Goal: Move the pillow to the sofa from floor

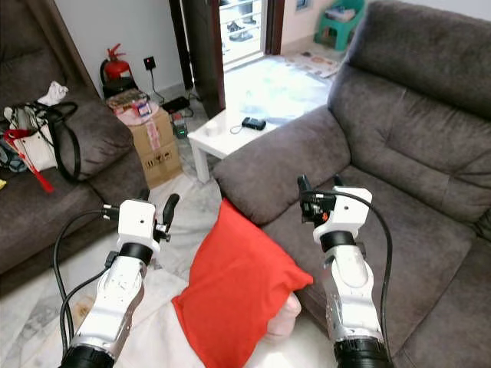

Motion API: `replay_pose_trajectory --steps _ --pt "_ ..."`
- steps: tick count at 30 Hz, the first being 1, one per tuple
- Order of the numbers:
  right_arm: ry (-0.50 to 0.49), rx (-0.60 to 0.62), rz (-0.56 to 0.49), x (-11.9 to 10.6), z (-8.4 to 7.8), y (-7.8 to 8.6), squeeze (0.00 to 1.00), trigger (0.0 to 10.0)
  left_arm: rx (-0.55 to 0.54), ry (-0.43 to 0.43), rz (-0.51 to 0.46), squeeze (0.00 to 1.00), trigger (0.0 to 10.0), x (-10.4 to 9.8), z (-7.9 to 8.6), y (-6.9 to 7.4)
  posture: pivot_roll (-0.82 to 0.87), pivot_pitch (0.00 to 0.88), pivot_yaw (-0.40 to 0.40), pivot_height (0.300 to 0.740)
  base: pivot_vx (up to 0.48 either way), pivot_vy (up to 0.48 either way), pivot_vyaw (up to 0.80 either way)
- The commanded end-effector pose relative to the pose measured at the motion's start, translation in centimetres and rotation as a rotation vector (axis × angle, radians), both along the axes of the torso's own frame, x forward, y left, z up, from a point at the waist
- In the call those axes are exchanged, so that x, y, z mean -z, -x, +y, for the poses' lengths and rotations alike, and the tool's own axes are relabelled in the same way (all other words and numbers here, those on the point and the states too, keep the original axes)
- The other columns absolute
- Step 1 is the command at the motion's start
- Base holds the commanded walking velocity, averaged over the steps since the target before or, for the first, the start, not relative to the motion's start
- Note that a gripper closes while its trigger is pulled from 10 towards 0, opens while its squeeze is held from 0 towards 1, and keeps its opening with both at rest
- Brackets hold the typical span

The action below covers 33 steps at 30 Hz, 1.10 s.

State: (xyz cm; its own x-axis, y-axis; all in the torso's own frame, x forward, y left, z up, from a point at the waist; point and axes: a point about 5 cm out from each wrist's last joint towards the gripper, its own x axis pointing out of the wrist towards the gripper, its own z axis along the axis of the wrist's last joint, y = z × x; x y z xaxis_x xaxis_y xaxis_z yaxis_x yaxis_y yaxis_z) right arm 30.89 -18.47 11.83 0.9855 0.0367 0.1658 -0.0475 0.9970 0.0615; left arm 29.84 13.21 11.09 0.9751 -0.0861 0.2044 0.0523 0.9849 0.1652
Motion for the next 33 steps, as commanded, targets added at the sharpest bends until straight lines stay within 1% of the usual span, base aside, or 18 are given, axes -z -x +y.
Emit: replay_pose_trajectory --steps 1,20,33 --pt "0.003 -0.01 0.005 0.19 0.2 0.02 0.0 10.0 0.001 0.006 0.008 0.0 10.0 0.03 0.14 -0.07 -0.11 0.067 0.028 0.74 0.281 0.0 0.0" --pt "0.025 -0.019 0.009 0.28 0.31 0.02 0.0 10.0 -0.002 0.003 0.009 0.0 10.0 0.08 0.2 -0.09 -0.11 0.067 0.028 0.74 0.283 0.0 0.0" --pt "0.01 -0.021 0.032 0.94 0.18 0.13 0.0 10.0 0.02 -0.004 0.032 0.0 10.0 0.64 -0.07 0.09 -0.11 0.066 0.027 0.74 0.0 0.0 0.0"
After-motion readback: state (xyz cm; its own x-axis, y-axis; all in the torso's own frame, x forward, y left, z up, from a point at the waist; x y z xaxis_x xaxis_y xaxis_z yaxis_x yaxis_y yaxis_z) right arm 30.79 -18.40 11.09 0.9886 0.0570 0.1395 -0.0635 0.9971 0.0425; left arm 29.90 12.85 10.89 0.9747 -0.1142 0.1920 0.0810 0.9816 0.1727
